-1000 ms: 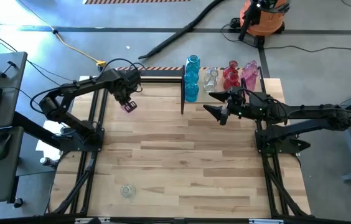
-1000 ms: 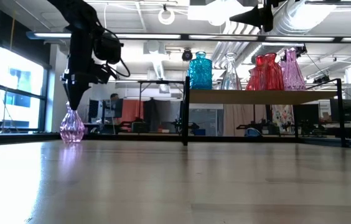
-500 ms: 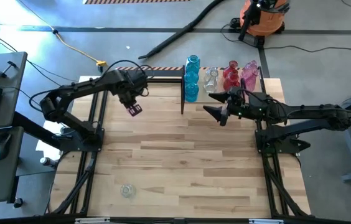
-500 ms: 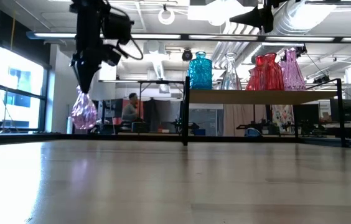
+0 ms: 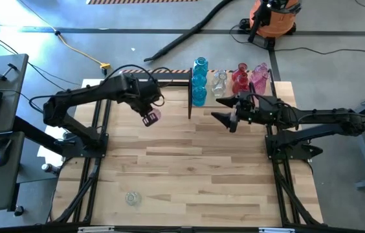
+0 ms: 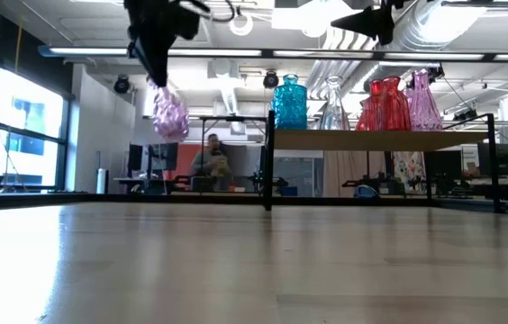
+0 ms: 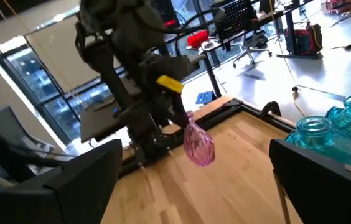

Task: Sort vases onto shelf
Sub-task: Put the purple vase on the shelf aligned with the other purple vase

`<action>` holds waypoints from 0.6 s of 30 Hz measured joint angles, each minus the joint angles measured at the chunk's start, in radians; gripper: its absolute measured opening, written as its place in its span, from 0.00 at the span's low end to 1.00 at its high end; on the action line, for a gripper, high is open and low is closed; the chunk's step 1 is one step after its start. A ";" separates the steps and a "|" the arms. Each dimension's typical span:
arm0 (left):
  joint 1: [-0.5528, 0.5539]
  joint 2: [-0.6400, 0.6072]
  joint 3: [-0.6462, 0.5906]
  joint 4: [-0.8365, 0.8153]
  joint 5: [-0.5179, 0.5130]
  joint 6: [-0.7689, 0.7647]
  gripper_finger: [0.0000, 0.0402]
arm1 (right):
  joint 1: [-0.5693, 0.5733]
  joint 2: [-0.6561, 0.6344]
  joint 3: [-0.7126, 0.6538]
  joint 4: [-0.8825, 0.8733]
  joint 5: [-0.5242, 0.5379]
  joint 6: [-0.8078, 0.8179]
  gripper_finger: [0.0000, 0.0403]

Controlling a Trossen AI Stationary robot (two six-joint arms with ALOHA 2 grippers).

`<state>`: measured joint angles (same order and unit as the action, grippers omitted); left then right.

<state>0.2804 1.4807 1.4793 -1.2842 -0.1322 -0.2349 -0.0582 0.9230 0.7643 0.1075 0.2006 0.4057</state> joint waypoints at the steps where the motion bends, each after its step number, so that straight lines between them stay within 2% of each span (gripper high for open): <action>1: -0.016 0.000 0.013 0.002 0.000 -0.009 0.03 | 0.000 0.000 0.000 0.002 0.000 0.006 0.99; 13: -0.170 0.000 0.087 0.094 0.000 -0.077 0.03 | 0.000 0.000 0.000 0.016 -0.024 0.021 0.99; 18: -0.209 0.000 0.087 0.128 0.002 -0.086 0.03 | 0.003 0.003 0.000 0.033 -0.106 0.094 0.99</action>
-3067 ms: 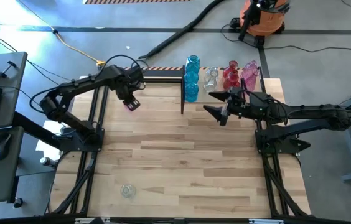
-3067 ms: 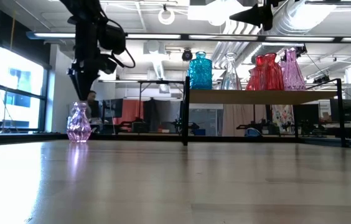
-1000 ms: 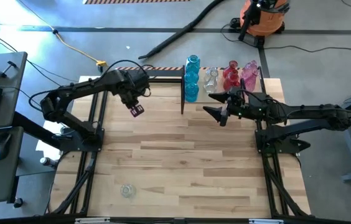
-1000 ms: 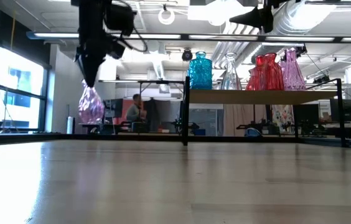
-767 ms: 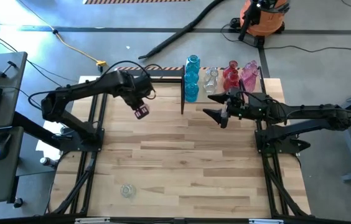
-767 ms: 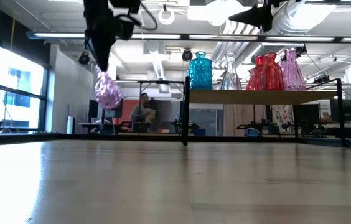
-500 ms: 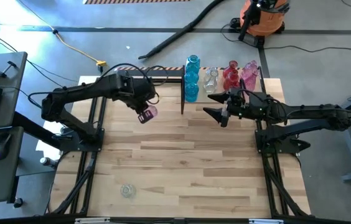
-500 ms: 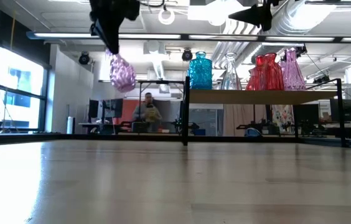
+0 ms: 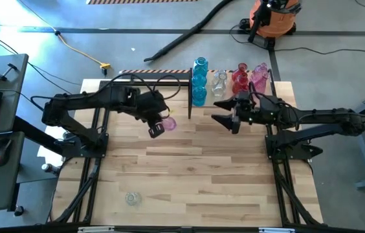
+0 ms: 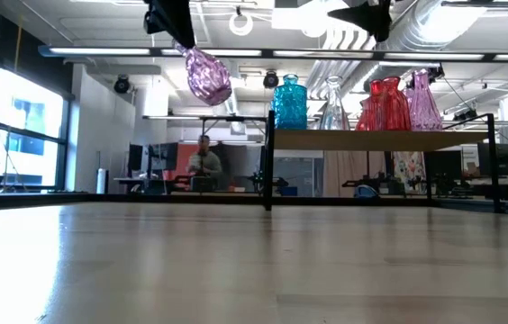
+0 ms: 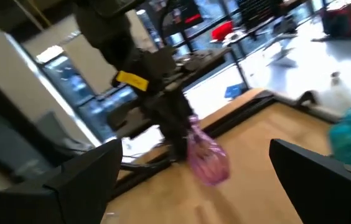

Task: Sort vases onto shelf
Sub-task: Put the purple vase on the shelf aligned with the other purple vase

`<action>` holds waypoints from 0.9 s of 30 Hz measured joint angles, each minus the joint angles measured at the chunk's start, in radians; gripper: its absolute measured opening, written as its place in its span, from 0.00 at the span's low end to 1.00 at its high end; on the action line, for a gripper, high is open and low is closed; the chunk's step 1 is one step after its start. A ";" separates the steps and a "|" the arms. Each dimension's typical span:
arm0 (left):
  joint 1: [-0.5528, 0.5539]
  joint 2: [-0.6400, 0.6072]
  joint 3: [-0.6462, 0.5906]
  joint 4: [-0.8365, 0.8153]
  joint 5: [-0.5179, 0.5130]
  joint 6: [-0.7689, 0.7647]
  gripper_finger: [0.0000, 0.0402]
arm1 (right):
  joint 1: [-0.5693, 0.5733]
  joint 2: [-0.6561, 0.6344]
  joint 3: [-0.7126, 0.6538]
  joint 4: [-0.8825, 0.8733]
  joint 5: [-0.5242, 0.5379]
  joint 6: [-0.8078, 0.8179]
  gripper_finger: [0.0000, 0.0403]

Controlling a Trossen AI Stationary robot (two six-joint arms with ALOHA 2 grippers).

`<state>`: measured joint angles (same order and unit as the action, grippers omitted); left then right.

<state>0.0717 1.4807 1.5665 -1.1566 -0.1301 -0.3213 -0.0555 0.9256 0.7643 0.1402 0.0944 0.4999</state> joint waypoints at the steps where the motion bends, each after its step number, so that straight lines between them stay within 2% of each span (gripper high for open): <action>1: -0.006 0.000 0.000 0.005 0.011 0.001 0.03 | 0.006 0.004 0.000 0.013 -0.012 0.014 0.99; 12: -0.073 0.000 0.000 0.043 0.091 0.019 0.03 | 0.127 0.120 0.001 0.234 -0.022 0.024 0.99; 17: -0.119 0.000 0.000 0.084 0.123 0.014 0.03 | 0.181 0.196 0.001 0.271 0.044 0.016 0.99; 27: -0.203 0.000 0.000 0.149 0.124 0.000 0.03 | 0.278 0.366 0.038 0.277 0.150 0.021 0.99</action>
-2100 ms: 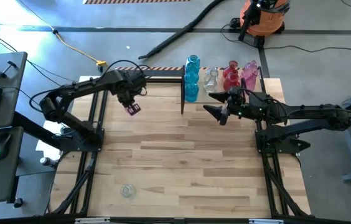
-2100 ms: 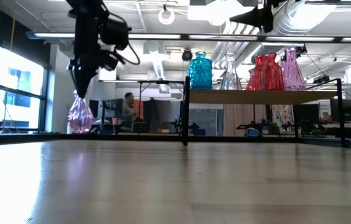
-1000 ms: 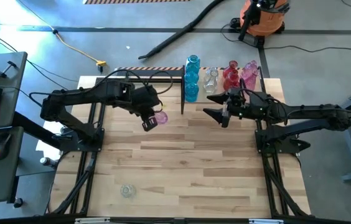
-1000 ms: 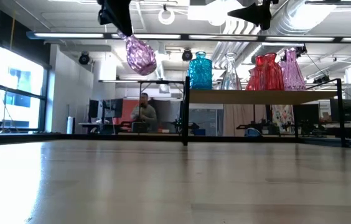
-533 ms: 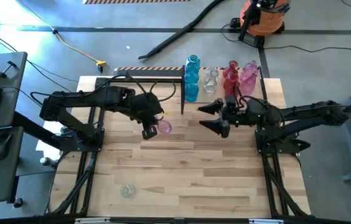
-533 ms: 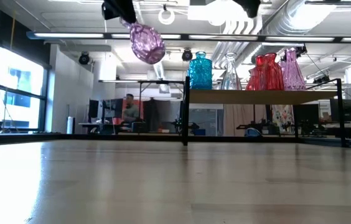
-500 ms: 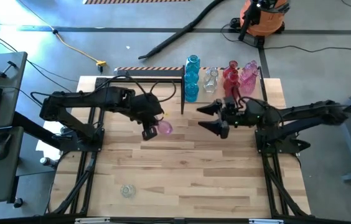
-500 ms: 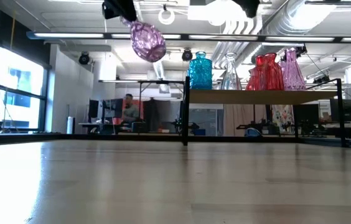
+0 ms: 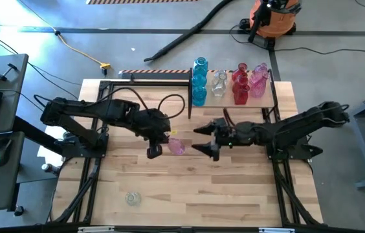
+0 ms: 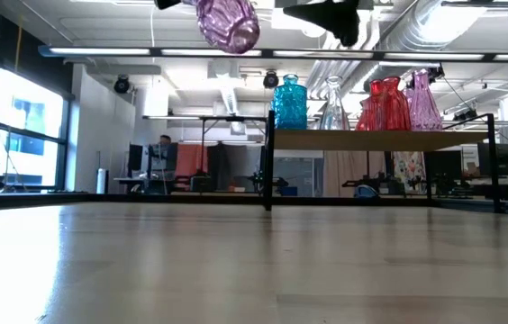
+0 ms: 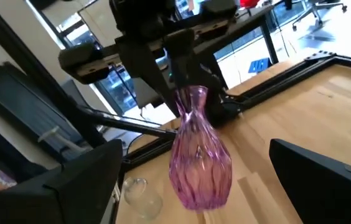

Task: Sort vases onto shelf
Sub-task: Put the purple vase on the shelf aligned with the other purple vase

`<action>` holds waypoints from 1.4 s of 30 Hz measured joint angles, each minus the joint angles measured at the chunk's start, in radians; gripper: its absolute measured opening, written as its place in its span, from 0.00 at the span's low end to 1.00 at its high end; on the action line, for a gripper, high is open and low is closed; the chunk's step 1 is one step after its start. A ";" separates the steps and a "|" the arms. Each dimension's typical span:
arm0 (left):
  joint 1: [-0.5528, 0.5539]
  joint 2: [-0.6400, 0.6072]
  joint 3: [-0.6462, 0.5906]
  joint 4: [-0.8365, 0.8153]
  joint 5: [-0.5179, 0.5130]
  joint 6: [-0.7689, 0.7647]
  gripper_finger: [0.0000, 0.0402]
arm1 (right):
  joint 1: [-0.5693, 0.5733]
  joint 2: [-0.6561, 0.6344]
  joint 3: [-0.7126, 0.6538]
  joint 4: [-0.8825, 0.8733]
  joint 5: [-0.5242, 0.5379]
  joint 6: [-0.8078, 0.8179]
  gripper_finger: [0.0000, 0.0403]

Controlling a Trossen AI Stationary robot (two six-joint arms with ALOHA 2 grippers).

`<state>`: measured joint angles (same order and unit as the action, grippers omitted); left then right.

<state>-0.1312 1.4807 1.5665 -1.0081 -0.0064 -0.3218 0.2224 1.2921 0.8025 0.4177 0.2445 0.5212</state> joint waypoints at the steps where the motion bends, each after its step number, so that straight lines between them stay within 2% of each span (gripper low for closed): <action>1: -0.008 0.000 0.000 0.005 0.000 0.000 0.03 | 0.005 0.020 0.023 -0.005 0.001 -0.003 0.99; 4: -0.029 0.000 0.000 0.020 0.010 0.000 0.03 | 0.014 0.079 0.104 -0.074 -0.009 -0.026 0.99; 11: -0.062 0.000 0.000 0.018 0.023 0.000 0.03 | 0.013 0.208 0.356 -0.430 -0.010 -0.084 0.99; 15: -0.069 0.000 0.000 0.019 0.022 -0.001 0.03 | 0.013 0.274 0.466 -0.544 -0.011 -0.112 0.99; 24: -0.073 0.000 0.000 0.021 0.017 -0.008 0.03 | -0.007 0.371 0.581 -0.574 -0.080 -0.101 0.99; 31: -0.073 0.000 0.000 0.022 -0.013 0.001 0.03 | -0.022 0.408 0.586 -0.577 -0.126 -0.001 0.99; 42: -0.072 0.000 0.000 0.028 -0.032 0.002 0.03 | -0.028 0.418 0.587 -0.569 -0.129 0.022 0.99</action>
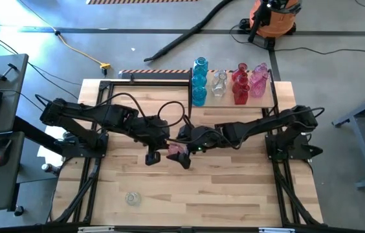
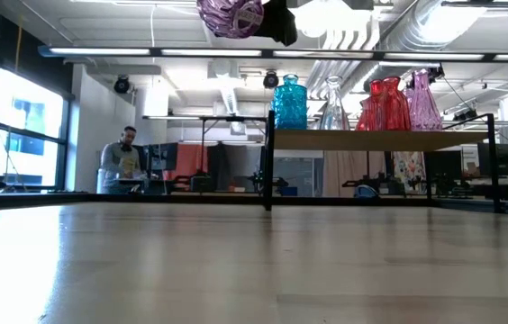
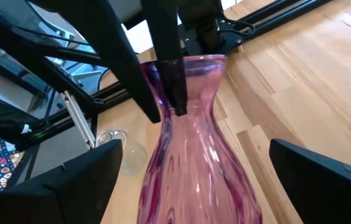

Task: Sort vases onto shelf
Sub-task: Put the purple vase on the shelf aligned with the other purple vase

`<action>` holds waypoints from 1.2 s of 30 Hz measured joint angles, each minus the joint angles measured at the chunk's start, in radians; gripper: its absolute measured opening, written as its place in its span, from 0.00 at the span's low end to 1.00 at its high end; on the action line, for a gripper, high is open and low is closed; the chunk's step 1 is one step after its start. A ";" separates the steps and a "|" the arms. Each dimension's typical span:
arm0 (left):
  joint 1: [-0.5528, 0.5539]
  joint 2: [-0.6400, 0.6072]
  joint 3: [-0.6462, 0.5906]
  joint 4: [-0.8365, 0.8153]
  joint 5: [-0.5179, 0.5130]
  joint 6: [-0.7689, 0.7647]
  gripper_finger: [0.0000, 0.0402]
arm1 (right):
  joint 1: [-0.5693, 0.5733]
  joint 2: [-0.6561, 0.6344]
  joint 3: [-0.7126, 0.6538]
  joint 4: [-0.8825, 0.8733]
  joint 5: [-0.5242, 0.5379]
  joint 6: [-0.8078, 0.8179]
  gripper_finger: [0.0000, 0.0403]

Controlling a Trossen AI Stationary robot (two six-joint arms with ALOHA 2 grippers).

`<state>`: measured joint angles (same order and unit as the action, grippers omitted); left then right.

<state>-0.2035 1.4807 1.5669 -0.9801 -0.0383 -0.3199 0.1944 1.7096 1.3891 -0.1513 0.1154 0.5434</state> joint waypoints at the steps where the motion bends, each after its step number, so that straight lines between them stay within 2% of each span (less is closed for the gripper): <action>1: 0.000 0.000 0.000 0.001 0.000 0.000 0.03 | 0.000 0.000 0.000 -0.001 -0.002 0.000 0.99; 26: 0.038 0.000 0.000 0.026 0.014 0.000 0.06 | -0.002 -0.002 0.000 -0.016 -0.060 0.003 0.57; 36: 0.038 0.001 -0.001 0.056 0.008 0.021 0.07 | 0.002 -0.003 0.000 -0.016 -0.067 0.024 0.54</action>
<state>-0.1650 1.4818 1.5658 -0.9242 -0.0304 -0.2986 0.1963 1.7061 1.3891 -0.1669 0.0484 0.5675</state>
